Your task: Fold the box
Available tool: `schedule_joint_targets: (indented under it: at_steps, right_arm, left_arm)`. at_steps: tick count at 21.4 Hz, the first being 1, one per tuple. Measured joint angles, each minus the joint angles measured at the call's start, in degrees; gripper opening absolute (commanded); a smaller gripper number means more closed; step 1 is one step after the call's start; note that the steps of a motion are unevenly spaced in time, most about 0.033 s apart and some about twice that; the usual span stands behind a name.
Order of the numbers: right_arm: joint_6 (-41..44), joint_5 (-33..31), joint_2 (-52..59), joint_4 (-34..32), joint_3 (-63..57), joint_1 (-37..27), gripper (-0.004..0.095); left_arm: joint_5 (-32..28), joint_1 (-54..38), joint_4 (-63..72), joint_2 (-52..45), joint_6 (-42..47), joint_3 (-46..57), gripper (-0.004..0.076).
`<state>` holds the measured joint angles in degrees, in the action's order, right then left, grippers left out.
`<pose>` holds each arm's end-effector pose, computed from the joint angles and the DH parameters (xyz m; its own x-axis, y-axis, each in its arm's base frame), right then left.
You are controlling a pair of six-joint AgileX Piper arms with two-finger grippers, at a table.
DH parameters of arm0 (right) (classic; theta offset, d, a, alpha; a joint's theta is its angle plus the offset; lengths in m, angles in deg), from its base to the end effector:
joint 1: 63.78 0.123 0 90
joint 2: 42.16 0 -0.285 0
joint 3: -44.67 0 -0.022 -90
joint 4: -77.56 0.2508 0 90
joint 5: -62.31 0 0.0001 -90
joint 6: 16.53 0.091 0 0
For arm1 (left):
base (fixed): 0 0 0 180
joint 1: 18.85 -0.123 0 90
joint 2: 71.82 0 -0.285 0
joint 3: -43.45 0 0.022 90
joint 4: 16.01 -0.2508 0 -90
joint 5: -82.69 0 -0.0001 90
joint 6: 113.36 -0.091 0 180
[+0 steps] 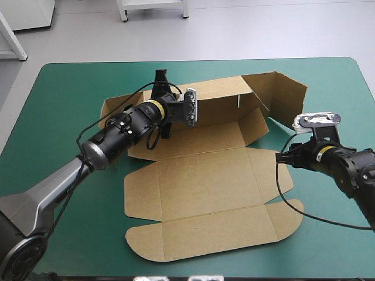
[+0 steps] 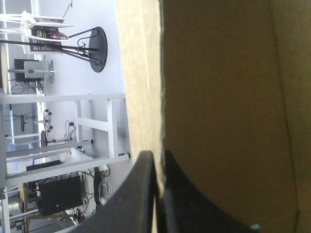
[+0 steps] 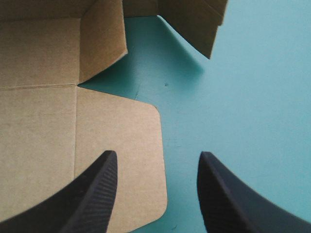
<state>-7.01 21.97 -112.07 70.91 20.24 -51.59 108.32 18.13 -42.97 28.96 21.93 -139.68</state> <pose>0.2150 0.0395 0.3300 -0.6952 -0.0712 -0.7153 -0.1048 0.9945 0.0029 0.3154 -0.2151 0.3456 0.2817 0.9365 -0.2090 0.5434 0.0238 0.8392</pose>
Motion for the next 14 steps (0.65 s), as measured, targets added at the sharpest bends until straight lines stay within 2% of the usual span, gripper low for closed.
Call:
schedule_joint_targets:
  at_steps: [5, 8, 10, 14]
  right_arm:
    - [-1.00, -2.20, -8.26, -0.05, 3.29, -0.14, 0.0482]
    - [-1.63, -1.43, -10.91, 1.39, 4.99, -3.26, 0.0482]
    - [-5.52, -1.60, -11.35, 5.86, 6.46, -5.97, 0.0482]
    - [-12.24, -1.94, -11.46, 12.70, 7.03, -8.34, 0.0482]
  left_arm:
    - [-2.14, 1.05, -2.05, -0.12, 2.30, 2.28, -0.0008]
    - [-6.82, 1.05, -11.06, -0.38, 10.89, 5.90, -0.0008]
    - [-7.82, 1.05, -15.45, -0.38, 15.74, 6.57, -0.0008]
    - [-8.13, 1.05, -16.48, -0.38, 19.13, 6.75, -0.0008]
